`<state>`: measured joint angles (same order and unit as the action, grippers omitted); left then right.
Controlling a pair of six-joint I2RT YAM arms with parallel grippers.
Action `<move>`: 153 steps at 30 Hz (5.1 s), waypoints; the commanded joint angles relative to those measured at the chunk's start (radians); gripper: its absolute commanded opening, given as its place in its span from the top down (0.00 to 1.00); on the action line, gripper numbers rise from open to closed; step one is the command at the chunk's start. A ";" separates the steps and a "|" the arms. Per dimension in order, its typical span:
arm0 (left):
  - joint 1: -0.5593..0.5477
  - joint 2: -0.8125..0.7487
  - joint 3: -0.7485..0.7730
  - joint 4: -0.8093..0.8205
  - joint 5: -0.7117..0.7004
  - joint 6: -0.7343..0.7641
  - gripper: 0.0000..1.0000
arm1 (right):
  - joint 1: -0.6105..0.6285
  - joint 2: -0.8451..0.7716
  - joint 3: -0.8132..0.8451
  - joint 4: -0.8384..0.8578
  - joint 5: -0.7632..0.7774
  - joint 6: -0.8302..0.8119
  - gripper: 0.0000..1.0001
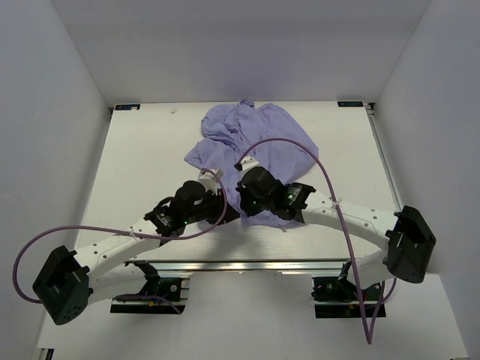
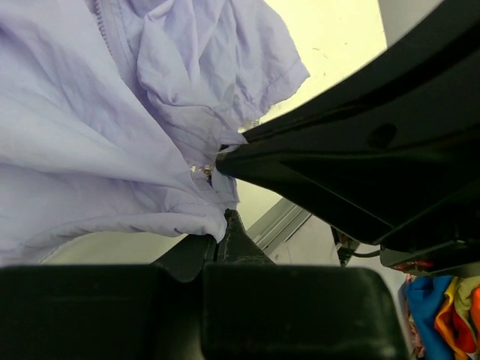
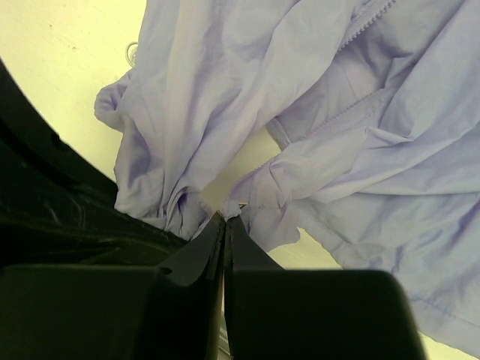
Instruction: Zip up the jacket
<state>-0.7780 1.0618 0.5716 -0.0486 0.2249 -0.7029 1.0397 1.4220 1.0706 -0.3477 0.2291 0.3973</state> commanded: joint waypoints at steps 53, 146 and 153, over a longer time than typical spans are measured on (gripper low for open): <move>-0.020 -0.048 0.315 -0.341 -0.275 0.351 0.10 | -0.083 0.074 0.290 -0.250 -0.191 -0.351 1.00; -0.168 -0.039 0.407 -0.267 -0.240 0.847 1.00 | -0.317 0.446 0.593 -0.318 -0.190 -0.344 1.00; -0.168 -0.094 0.378 -0.295 -0.173 0.751 1.00 | -0.397 0.564 0.763 -0.272 -0.090 -0.337 1.00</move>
<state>-0.9382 1.0039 0.9321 -0.3378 -0.0414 0.1139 0.6849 1.9560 1.7142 -0.6914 0.0311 0.0601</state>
